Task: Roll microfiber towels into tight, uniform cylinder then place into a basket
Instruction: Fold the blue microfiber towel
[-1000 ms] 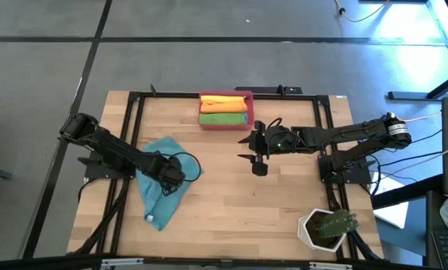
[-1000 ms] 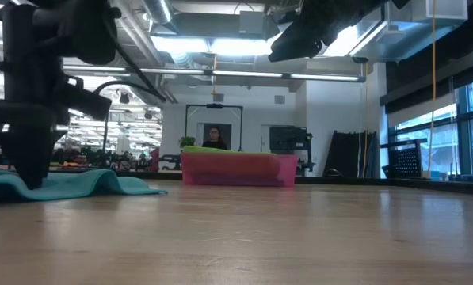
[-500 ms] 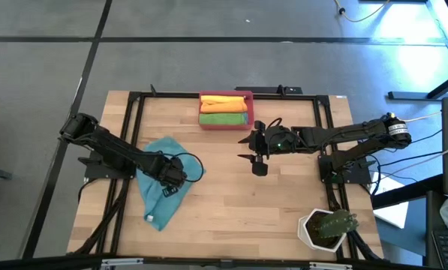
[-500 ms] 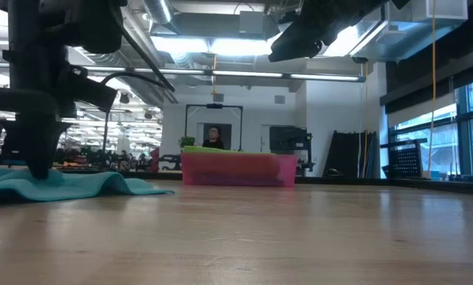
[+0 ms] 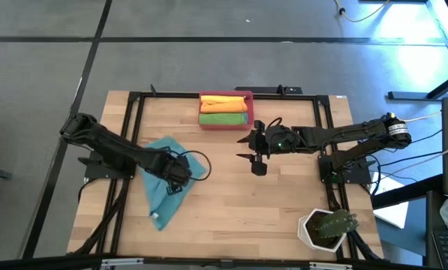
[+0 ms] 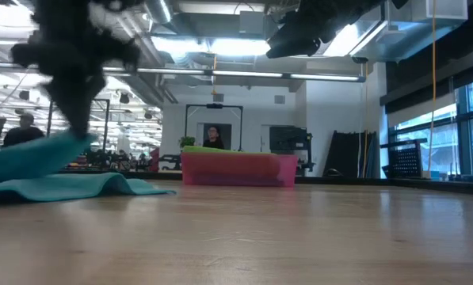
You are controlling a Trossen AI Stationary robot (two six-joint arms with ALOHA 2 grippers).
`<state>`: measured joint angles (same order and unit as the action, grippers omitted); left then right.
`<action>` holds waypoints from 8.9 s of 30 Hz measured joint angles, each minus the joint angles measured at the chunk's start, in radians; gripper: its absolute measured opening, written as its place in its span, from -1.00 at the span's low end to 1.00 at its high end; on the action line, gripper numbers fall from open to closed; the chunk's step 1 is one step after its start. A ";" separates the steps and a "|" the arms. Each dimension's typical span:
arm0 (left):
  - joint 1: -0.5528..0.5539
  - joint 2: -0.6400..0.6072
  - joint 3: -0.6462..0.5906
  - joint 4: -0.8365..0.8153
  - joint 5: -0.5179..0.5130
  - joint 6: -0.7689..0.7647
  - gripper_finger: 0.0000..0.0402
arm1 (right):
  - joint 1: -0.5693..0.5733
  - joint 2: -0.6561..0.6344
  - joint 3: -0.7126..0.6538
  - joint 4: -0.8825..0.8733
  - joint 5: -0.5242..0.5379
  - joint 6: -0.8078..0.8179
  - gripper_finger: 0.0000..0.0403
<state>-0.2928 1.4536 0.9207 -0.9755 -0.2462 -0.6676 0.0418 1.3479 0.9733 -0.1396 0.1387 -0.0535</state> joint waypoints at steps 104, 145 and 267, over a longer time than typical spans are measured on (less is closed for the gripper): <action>0.093 -0.044 0.686 0.138 -0.737 0.678 -1.00 | 0.025 -0.208 0.249 -0.405 0.124 0.087 -0.98; -0.212 -0.043 0.710 -0.111 -0.689 0.253 -1.00 | 0.186 -0.099 0.286 -0.321 -0.211 0.250 -0.98; -0.187 -0.188 -0.385 0.956 -0.459 0.355 -1.00 | 0.166 -0.068 -0.359 0.086 -0.184 0.285 -0.98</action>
<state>-0.4794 1.2661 0.5356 -0.0200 -0.7055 -0.3126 0.2076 1.2798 0.6144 -0.0532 -0.0450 0.2314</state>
